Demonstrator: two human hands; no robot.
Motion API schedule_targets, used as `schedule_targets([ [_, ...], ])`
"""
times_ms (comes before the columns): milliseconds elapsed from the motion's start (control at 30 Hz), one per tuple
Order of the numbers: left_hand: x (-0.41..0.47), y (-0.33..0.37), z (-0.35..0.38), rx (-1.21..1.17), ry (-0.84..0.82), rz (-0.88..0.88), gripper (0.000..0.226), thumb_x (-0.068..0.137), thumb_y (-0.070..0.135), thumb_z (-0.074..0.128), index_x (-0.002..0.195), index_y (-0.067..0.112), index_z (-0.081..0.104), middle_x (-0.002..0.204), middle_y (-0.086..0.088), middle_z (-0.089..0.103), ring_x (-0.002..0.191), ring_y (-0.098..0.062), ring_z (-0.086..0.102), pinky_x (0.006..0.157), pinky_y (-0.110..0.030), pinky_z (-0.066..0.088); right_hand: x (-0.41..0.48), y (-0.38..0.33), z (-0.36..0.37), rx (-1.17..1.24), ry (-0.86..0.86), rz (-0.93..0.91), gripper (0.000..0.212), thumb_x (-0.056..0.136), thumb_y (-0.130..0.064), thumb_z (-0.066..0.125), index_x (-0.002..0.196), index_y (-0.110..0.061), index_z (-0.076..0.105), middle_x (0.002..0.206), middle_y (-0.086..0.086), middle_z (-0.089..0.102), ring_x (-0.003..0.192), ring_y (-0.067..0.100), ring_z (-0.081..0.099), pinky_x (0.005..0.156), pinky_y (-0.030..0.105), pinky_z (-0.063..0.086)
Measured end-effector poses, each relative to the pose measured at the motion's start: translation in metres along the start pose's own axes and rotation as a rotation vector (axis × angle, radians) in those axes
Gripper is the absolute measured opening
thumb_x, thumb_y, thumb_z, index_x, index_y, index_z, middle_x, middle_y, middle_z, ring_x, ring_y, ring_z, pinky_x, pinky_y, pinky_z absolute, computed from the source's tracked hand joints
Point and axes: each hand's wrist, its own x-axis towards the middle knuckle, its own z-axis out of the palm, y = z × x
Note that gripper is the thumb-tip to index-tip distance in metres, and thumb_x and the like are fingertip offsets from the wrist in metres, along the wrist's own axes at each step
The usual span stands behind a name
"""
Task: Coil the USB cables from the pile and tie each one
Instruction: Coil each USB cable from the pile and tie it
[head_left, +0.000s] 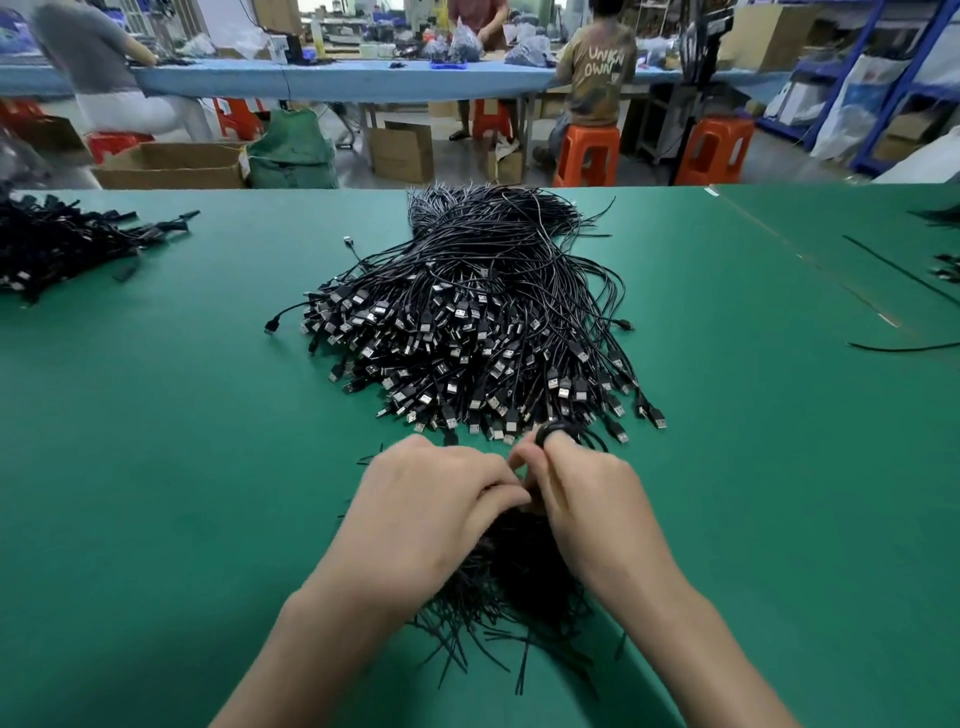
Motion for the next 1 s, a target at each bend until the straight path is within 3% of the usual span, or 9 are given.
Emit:
schedule_targets([
  [67, 0.003, -0.006, -0.013, 0.009, 0.054, 0.007, 0.028, 0.09, 0.06, 0.066, 0.082, 0.037, 0.079, 0.075, 0.017, 0.071, 0.064, -0.007, 0.059, 0.071, -0.028, 0.049, -0.003, 0.0, 0.002, -0.003, -0.073, 0.007, 0.047, 0.104, -0.053, 0.027, 0.083, -0.022, 0.055, 0.065, -0.01, 0.054, 0.064, 0.017, 0.054, 0.062, 0.038, 0.039],
  [233, 0.007, -0.012, -0.023, -0.474, 0.113, -0.19, 0.017, 0.068, 0.053, 0.086, 0.071, 0.037, 0.079, 0.072, 0.017, 0.072, 0.073, -0.009, 0.069, 0.067, -0.031, 0.053, 0.0, -0.008, -0.013, 0.879, -0.511, 0.171, 0.041, 0.103, -0.038, 0.033, 0.081, -0.02, 0.063, 0.063, -0.01, 0.04, 0.058, 0.009, 0.035, 0.056, 0.02, 0.031],
  [333, 0.008, -0.014, -0.012, -0.703, 0.171, -0.306, 0.022, 0.057, 0.048, 0.091, 0.069, 0.035, 0.079, 0.069, 0.008, 0.074, 0.063, -0.01, 0.068, 0.06, -0.026, 0.054, 0.0, -0.01, -0.023, 1.067, -0.657, 0.133, 0.027, 0.103, -0.025, 0.039, 0.093, -0.014, 0.062, 0.067, -0.005, 0.036, 0.061, 0.012, 0.034, 0.058, 0.02, 0.033],
  [467, 0.008, -0.023, 0.012, -1.069, 0.094, -0.335, 0.036, 0.073, 0.032, 0.092, 0.106, 0.033, 0.077, 0.094, 0.002, 0.078, 0.088, -0.008, 0.07, 0.082, -0.022, 0.055, 0.0, -0.008, -0.025, 1.134, -0.651, 0.089, 0.025, 0.106, -0.023, 0.043, 0.097, -0.01, 0.062, 0.066, -0.002, 0.037, 0.06, 0.012, 0.035, 0.06, 0.019, 0.035],
  [567, 0.006, -0.031, 0.019, -1.043, -0.158, -0.162, 0.033, 0.099, 0.025, 0.066, 0.117, -0.001, 0.073, 0.098, 0.018, 0.077, 0.121, -0.006, 0.065, 0.103, -0.024, 0.047, 0.0, -0.005, -0.023, 1.155, -0.669, 0.067, 0.026, 0.107, -0.023, 0.043, 0.098, -0.012, 0.065, 0.064, 0.0, 0.046, 0.061, 0.014, 0.041, 0.064, 0.02, 0.039],
  [633, 0.007, -0.032, 0.018, -1.028, -0.186, -0.159, 0.031, 0.099, 0.025, 0.064, 0.107, -0.003, 0.076, 0.088, 0.018, 0.077, 0.112, -0.005, 0.069, 0.098, -0.019, 0.049, -0.002, -0.003, -0.022, 1.138, -0.684, 0.068, 0.026, 0.106, -0.026, 0.044, 0.099, -0.013, 0.067, 0.066, 0.0, 0.057, 0.063, 0.014, 0.047, 0.066, 0.019, 0.042],
  [767, 0.014, -0.026, 0.017, -0.939, 0.002, -0.208, 0.017, 0.088, 0.017, 0.077, 0.077, 0.029, 0.081, 0.09, 0.001, 0.077, 0.082, -0.008, 0.073, 0.075, -0.019, 0.055, -0.003, -0.006, -0.019, 1.165, -0.636, 0.107, 0.028, 0.108, -0.022, 0.042, 0.104, -0.006, 0.065, 0.088, 0.015, 0.075, 0.072, 0.02, 0.065, 0.071, 0.026, 0.051],
  [867, 0.014, -0.022, 0.022, -0.956, 0.116, -0.246, 0.017, 0.087, 0.006, 0.079, 0.076, 0.019, 0.082, 0.083, -0.012, 0.07, 0.071, -0.01, 0.068, 0.066, -0.019, 0.054, -0.003, -0.011, -0.013, 1.239, -0.544, 0.194, 0.03, 0.107, -0.019, 0.041, 0.105, 0.002, 0.062, 0.101, 0.024, 0.075, 0.086, 0.027, 0.074, 0.074, 0.029, 0.057],
  [1000, 0.012, -0.02, 0.034, -0.987, 0.158, -0.363, 0.011, 0.088, 0.01, 0.078, 0.077, 0.013, 0.081, 0.076, 0.002, 0.068, 0.052, -0.012, 0.057, 0.052, -0.022, 0.048, -0.012, -0.019, -0.002, 1.251, -0.294, 0.361, 0.017, 0.107, -0.016, 0.048, 0.1, -0.001, 0.053, 0.091, 0.021, 0.077, 0.076, 0.023, 0.074, 0.065, 0.025, 0.056],
])
